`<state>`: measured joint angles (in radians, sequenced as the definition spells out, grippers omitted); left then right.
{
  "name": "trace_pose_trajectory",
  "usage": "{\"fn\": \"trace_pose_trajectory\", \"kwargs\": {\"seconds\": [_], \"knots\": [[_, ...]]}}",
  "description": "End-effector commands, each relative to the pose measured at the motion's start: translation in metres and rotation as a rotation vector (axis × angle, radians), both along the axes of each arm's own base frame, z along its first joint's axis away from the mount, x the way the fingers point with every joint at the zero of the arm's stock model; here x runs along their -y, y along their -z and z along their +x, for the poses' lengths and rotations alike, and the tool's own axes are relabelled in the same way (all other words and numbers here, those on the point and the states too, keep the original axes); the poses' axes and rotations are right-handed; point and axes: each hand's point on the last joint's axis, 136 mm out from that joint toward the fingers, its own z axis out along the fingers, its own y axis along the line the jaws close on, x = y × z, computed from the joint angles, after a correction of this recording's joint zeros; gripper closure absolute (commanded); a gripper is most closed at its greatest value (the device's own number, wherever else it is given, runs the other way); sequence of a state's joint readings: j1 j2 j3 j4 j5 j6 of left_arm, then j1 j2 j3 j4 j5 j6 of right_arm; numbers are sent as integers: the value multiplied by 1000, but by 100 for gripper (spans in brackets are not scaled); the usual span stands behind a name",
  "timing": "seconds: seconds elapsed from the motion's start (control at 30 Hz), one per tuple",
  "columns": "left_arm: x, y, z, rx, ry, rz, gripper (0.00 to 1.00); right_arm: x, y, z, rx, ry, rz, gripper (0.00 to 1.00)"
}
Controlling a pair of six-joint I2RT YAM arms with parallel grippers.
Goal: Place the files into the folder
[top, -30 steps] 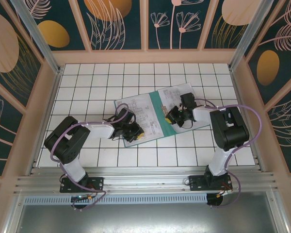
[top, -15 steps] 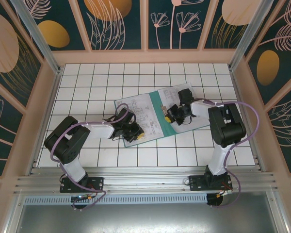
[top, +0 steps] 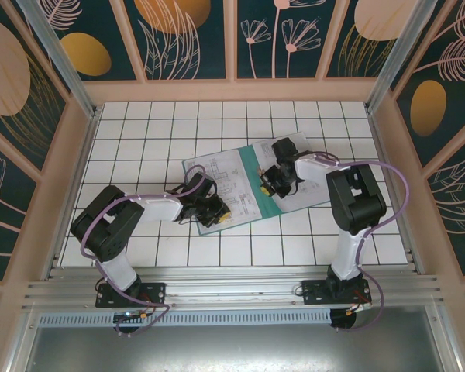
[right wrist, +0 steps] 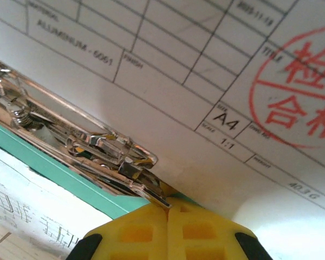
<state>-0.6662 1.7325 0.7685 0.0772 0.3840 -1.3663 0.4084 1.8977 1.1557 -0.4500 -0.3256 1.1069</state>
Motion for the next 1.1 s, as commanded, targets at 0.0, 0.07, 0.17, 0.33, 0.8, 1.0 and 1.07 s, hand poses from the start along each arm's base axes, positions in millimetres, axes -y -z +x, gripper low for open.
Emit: {"fn": "trace_pose_trajectory", "kwargs": {"seconds": [0.0,0.07,0.17,0.33,0.8,1.0,1.07], "knots": [[-15,17,-14,-64,-1,78,85,32,30,-37,-135,27,-190,100],[-16,17,-14,-61,-3,78,85,30,13,-24,-70,39,-153,100],[-16,17,-15,-61,-5,77,85,26,-7,-9,2,48,-85,100],[-16,16,-14,-58,-7,75,85,19,-20,6,46,42,-19,97],[-17,15,-14,-55,-10,80,85,34,-12,7,35,62,-53,100],[-19,15,-15,-55,-15,82,85,44,7,1,-10,77,-44,100],[-19,15,-15,-55,-16,81,85,45,13,-3,-31,79,-36,100]]}}
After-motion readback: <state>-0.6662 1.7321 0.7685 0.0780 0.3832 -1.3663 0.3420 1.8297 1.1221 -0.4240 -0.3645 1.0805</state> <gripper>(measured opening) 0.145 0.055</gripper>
